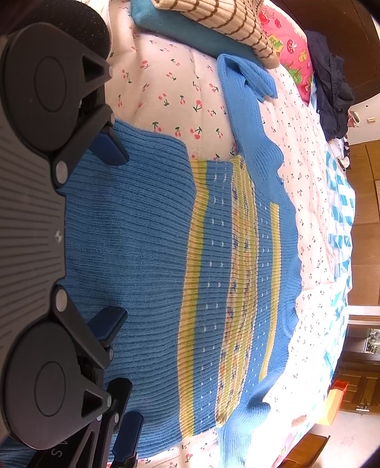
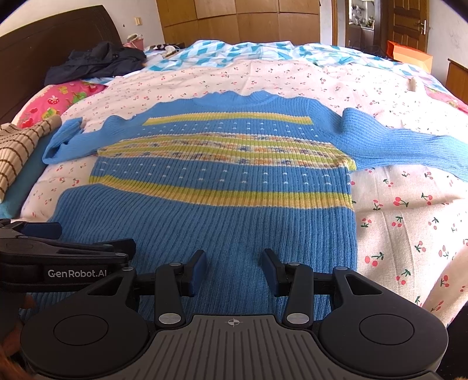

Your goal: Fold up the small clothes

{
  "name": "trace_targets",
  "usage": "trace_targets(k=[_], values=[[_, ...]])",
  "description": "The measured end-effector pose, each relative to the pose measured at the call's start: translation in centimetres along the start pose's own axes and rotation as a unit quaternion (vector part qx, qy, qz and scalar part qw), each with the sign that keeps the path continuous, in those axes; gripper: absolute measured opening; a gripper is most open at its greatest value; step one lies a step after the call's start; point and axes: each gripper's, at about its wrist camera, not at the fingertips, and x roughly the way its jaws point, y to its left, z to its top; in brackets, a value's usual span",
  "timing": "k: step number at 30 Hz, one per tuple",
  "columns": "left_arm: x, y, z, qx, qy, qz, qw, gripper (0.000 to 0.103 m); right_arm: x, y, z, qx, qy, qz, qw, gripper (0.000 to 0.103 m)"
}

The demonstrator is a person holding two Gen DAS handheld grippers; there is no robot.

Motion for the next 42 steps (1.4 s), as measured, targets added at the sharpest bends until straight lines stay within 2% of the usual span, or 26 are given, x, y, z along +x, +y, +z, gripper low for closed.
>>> trace_targets(k=[8,22,34,42], values=[[0.0,0.0,0.0,0.001,0.001,-0.001,1.0,0.103,-0.1,-0.1,0.0,0.001,-0.003,0.004,1.0,0.042],[-0.7,0.3,0.3,-0.01,-0.025,-0.004,0.9996,0.103,-0.6,-0.3,0.1,0.009,-0.019,0.01,1.0,0.042],[-0.4,0.2,0.3,-0.007,-0.017,-0.014,0.9997,0.103,-0.4,-0.8,0.1,0.02,-0.015,0.012,1.0,0.042],[-0.1,-0.6,0.3,0.006,-0.014,-0.027,0.9995,0.103,-0.9,-2.7,0.6,0.065,-0.027,0.013,0.997,0.042]])
